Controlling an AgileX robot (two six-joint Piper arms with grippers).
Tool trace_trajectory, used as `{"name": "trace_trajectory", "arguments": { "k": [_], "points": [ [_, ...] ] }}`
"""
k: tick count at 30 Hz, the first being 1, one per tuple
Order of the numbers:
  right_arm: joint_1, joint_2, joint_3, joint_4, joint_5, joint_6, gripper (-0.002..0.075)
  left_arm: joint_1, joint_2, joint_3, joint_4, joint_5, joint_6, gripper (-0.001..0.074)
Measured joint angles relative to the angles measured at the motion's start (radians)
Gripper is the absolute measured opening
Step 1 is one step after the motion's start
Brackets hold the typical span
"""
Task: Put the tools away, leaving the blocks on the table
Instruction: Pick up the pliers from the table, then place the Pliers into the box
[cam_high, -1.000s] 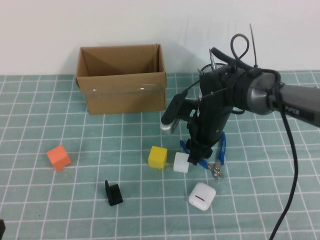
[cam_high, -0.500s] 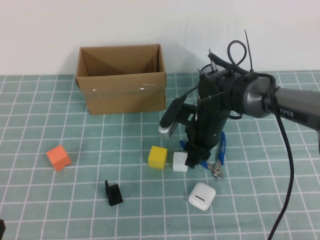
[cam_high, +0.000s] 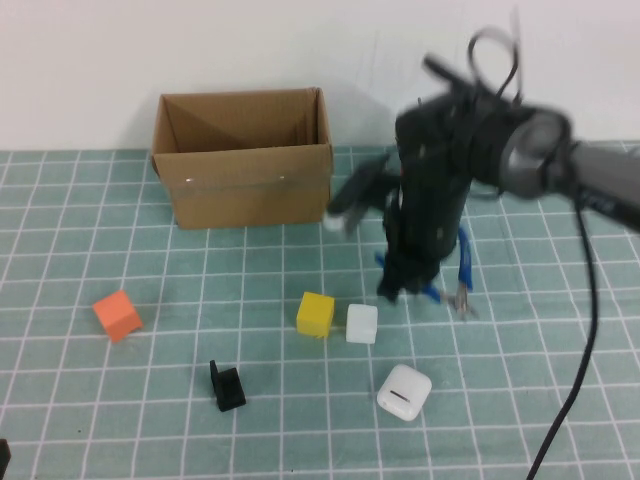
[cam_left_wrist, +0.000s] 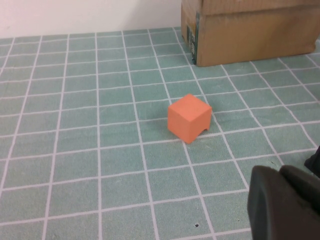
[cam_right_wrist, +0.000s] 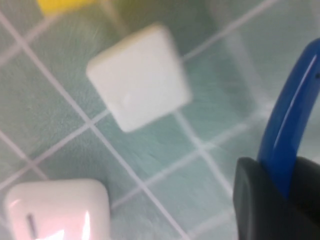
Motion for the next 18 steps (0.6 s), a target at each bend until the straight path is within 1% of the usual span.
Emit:
{"name": "trace_trajectory", "arguments": {
  "k": [3, 5, 8, 13, 15, 18],
  "points": [
    [0.0, -0.043, -0.077, 0.038, -0.006, 0.075, -0.0006, 0.0, 0.0, 0.0, 0.0, 0.0, 0.0, -0.0003],
    [0.0, -0.058, -0.129, 0.088, -0.055, 0.111, -0.0006, 0.0, 0.0, 0.0, 0.0, 0.0, 0.0, -0.0003],
    [0.0, -0.057, -0.214, 0.189, -0.176, 0.143, -0.0006, 0.0, 0.0, 0.0, 0.0, 0.0, 0.0, -0.0003],
    [0.001, -0.029, -0.302, 0.438, -0.428, 0.125, -0.0006, 0.0, 0.0, 0.0, 0.0, 0.0, 0.0, -0.0004],
    [0.01, -0.017, -0.308, 0.492, -0.521, 0.106, -0.0005, 0.0, 0.0, 0.0, 0.0, 0.0, 0.0, -0.0003],
    [0.041, -0.005, -0.308, 0.515, -0.659, 0.083, -0.0005, 0.0, 0.0, 0.0, 0.0, 0.0, 0.0, -0.0003]
  ]
}}
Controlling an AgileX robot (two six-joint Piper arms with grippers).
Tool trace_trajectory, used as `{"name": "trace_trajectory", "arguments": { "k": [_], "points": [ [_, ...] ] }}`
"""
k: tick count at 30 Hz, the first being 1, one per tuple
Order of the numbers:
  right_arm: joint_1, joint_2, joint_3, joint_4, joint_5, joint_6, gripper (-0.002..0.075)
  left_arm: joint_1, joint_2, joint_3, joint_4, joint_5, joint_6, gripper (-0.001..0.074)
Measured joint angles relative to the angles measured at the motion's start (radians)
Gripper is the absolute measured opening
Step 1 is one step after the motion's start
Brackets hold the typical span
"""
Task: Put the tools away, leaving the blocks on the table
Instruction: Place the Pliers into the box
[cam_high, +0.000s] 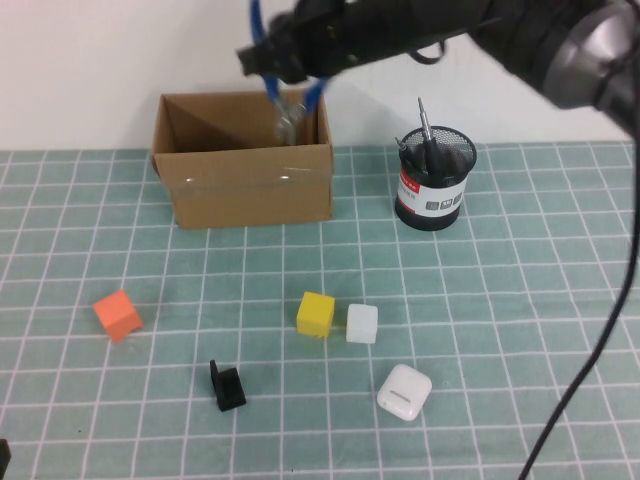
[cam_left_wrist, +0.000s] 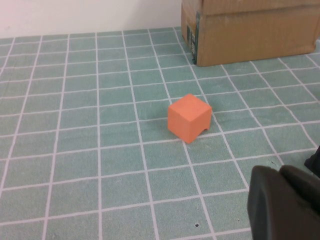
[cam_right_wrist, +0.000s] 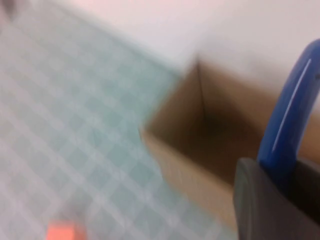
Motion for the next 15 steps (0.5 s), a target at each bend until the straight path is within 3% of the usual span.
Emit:
{"name": "trace_trajectory", "arguments": {
  "k": [5, 11, 15],
  "points": [
    [0.06, 0.043, 0.0, -0.005, -0.259, -0.023, -0.0004, 0.0, 0.0, 0.0, 0.0, 0.0, 0.0, -0.0003],
    [0.087, 0.122, 0.0, 0.005, -0.394, -0.021, -0.0004, 0.0, 0.0, 0.0, 0.0, 0.0, 0.0, -0.0003],
    [0.087, 0.173, 0.0, 0.103, -0.479, -0.021, -0.0004, 0.0, 0.0, 0.0, 0.0, 0.0, 0.0, -0.0003]
  ]
}}
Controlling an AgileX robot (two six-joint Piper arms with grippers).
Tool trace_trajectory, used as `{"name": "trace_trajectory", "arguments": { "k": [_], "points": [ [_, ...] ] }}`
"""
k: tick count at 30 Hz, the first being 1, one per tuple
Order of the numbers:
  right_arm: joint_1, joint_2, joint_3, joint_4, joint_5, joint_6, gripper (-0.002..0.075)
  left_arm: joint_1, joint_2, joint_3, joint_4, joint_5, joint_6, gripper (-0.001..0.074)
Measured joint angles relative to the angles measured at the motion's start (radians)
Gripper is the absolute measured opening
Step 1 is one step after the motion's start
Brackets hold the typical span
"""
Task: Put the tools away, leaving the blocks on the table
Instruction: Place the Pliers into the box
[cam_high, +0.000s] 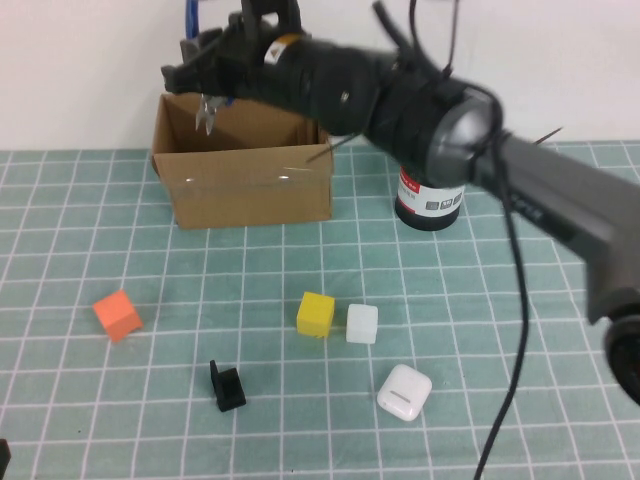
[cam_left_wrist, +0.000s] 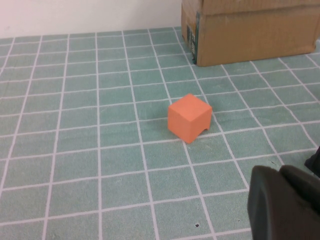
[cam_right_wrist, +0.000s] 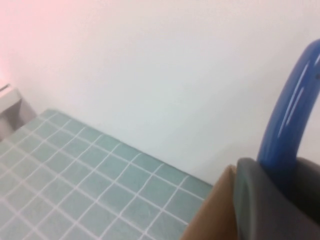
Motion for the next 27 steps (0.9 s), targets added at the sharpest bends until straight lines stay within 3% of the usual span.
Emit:
{"name": "trace_trajectory", "arguments": {
  "k": [9, 27],
  "points": [
    [0.0, 0.056, 0.0, 0.05, -0.123, 0.0, -0.0004, 0.002, 0.0, 0.0, 0.0, 0.0, 0.0, -0.0003],
    [-0.008, 0.125, 0.0, 0.08, -0.144, -0.002, -0.0001, 0.002, 0.0, 0.0, 0.0, 0.0, 0.0, -0.0003]
  ]
}}
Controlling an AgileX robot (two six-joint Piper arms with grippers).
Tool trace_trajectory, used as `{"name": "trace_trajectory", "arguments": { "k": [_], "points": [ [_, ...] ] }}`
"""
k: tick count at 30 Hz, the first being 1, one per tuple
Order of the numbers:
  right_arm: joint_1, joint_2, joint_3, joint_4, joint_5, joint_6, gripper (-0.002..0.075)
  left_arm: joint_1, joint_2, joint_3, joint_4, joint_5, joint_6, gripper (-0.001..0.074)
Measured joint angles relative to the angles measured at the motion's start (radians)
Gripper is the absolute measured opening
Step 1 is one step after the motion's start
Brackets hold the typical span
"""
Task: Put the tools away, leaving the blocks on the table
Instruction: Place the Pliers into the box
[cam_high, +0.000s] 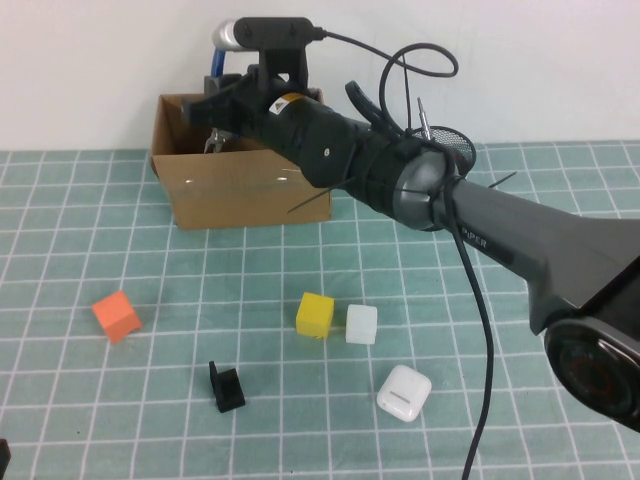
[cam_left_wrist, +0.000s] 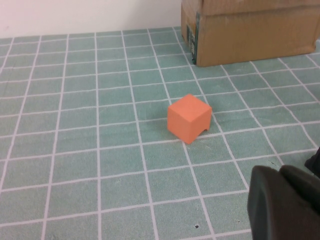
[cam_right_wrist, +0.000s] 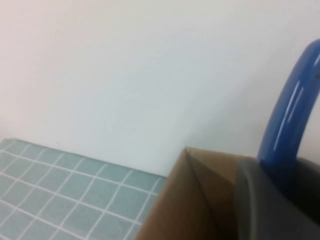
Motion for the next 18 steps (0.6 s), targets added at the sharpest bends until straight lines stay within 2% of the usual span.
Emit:
{"name": "trace_trajectory", "arguments": {
  "k": [2, 4, 8, 11, 18],
  "points": [
    [0.0, 0.0, 0.0, 0.0, 0.012, 0.0, 0.0011, 0.0, 0.0, 0.0, 0.0, 0.0, 0.0, -0.0003],
    [0.0, 0.0, 0.0, -0.007, 0.015, 0.0, 0.0062, 0.0, 0.0, 0.0, 0.0, 0.0, 0.0, -0.0003],
    [0.002, 0.0, 0.0, -0.01, 0.015, 0.0, 0.0253, 0.0, 0.0, 0.0, 0.0, 0.0, 0.0, -0.0003],
    [0.002, -0.006, 0.0, -0.034, 0.039, 0.0, 0.0354, 0.0, 0.0, 0.0, 0.0, 0.0, 0.0, -0.0003],
    [0.002, -0.074, 0.0, -0.158, 0.175, 0.0, 0.0337, 0.0, 0.0, 0.0, 0.0, 0.0, 0.0, -0.0004]
  ]
}}
